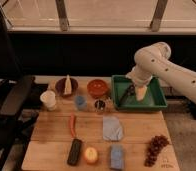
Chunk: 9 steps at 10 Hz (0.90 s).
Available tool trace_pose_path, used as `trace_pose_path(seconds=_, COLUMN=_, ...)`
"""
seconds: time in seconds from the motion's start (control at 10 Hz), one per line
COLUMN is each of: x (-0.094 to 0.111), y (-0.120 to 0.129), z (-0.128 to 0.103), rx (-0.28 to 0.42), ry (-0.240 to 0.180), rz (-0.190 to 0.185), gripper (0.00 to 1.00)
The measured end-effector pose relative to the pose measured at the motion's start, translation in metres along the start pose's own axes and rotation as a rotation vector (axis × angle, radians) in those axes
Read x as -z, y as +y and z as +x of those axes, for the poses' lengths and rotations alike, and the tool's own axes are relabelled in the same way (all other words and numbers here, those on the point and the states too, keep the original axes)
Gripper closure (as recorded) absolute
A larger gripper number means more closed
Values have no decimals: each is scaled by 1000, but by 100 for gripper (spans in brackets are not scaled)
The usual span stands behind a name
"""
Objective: Place banana in plastic cup
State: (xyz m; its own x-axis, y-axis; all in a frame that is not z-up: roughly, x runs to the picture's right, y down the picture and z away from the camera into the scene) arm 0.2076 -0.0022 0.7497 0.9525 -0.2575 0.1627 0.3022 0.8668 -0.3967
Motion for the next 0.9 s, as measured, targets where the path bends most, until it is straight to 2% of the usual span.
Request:
trace_pose_path(seconds=0.7, x=0, y=0, z=1, rx=3, ry=0, rz=4, gripper=20)
trace_pose_path(seconds=0.9, x=6, y=-16, z=-4, rx=68, ry=-25, rz=33, gripper=20)
